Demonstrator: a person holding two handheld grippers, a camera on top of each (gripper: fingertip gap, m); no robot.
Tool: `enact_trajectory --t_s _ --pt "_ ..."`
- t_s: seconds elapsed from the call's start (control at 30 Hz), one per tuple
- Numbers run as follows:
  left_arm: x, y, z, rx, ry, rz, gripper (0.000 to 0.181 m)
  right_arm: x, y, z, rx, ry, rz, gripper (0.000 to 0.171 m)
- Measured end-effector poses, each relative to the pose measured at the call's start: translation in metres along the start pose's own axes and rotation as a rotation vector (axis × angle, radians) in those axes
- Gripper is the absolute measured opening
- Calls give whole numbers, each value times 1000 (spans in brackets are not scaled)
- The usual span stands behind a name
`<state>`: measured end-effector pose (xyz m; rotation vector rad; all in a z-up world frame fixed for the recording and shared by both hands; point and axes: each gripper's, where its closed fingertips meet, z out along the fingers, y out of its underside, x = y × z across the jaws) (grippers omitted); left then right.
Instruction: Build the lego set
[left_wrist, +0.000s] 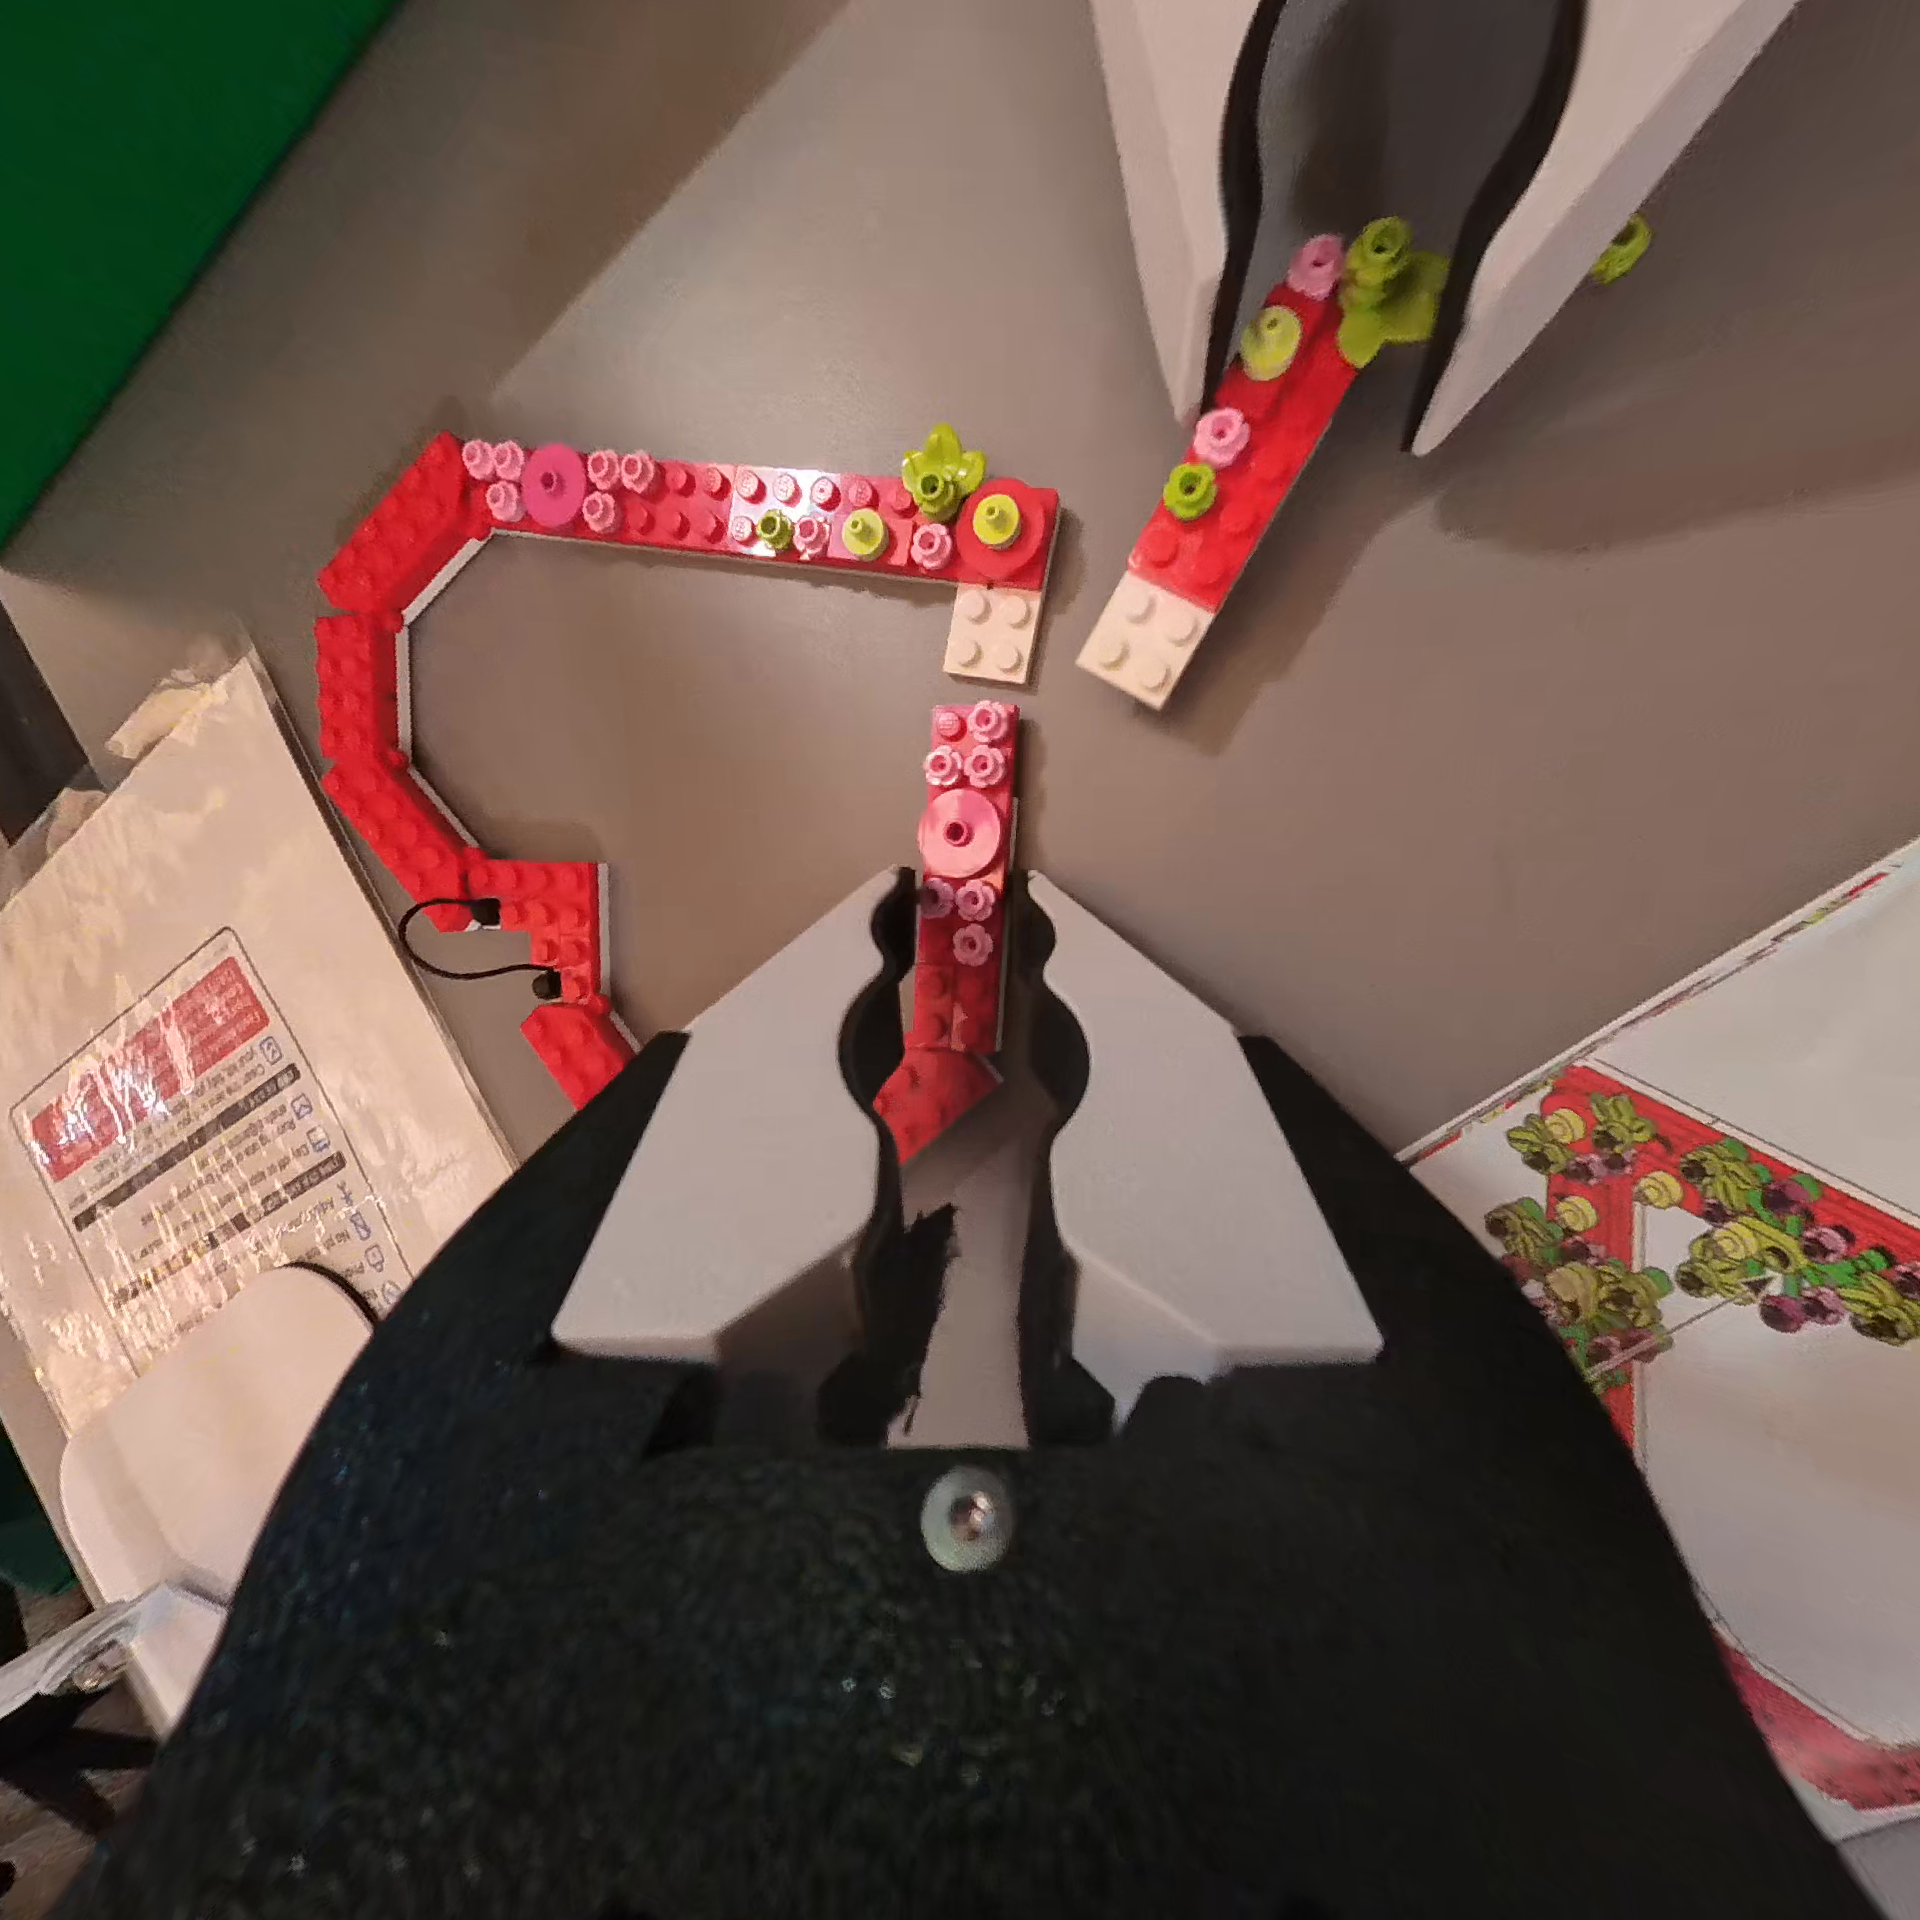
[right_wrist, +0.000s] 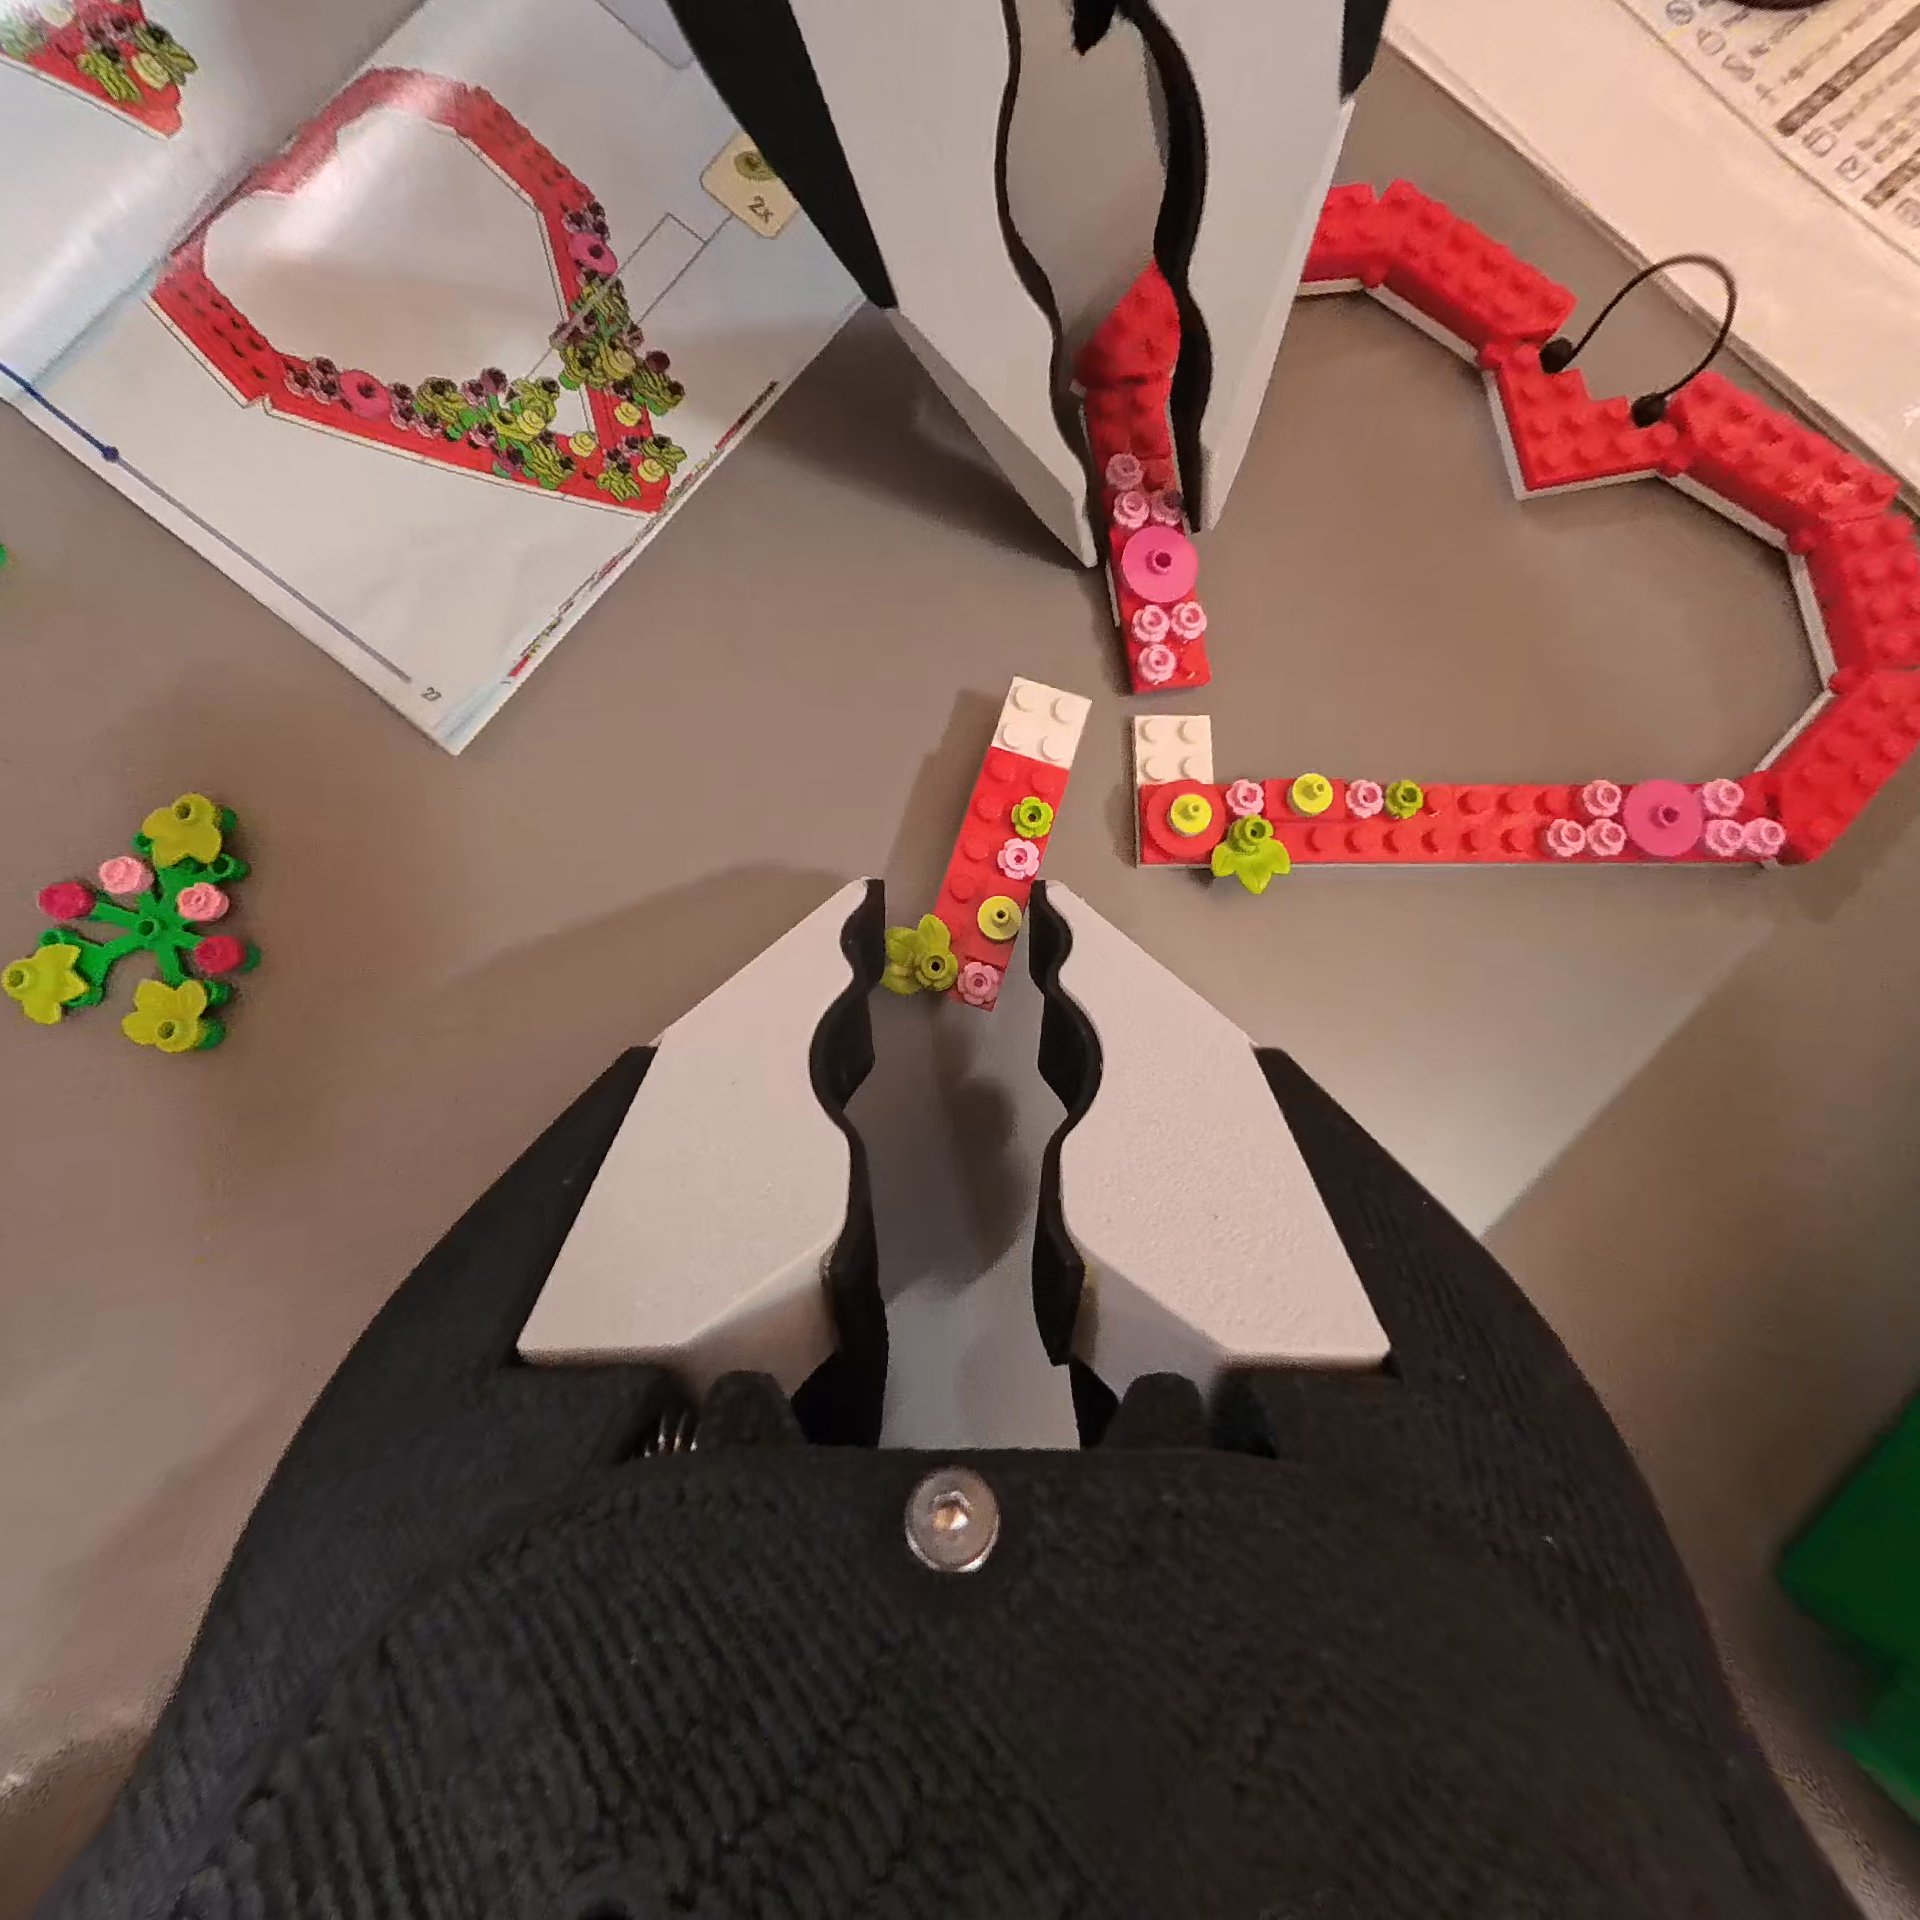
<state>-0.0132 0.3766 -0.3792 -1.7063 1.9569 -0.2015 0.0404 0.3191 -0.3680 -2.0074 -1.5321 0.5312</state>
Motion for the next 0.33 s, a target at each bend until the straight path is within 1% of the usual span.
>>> enact_trajectory --t_s 0.13,0.33 --pt "3 4 -3 -7 35 29 15 0 0 7 -25 -33 -1 25" --pt "13 6 -11 27 121 80 14 -2 -4 17 -26 -69 4 25"
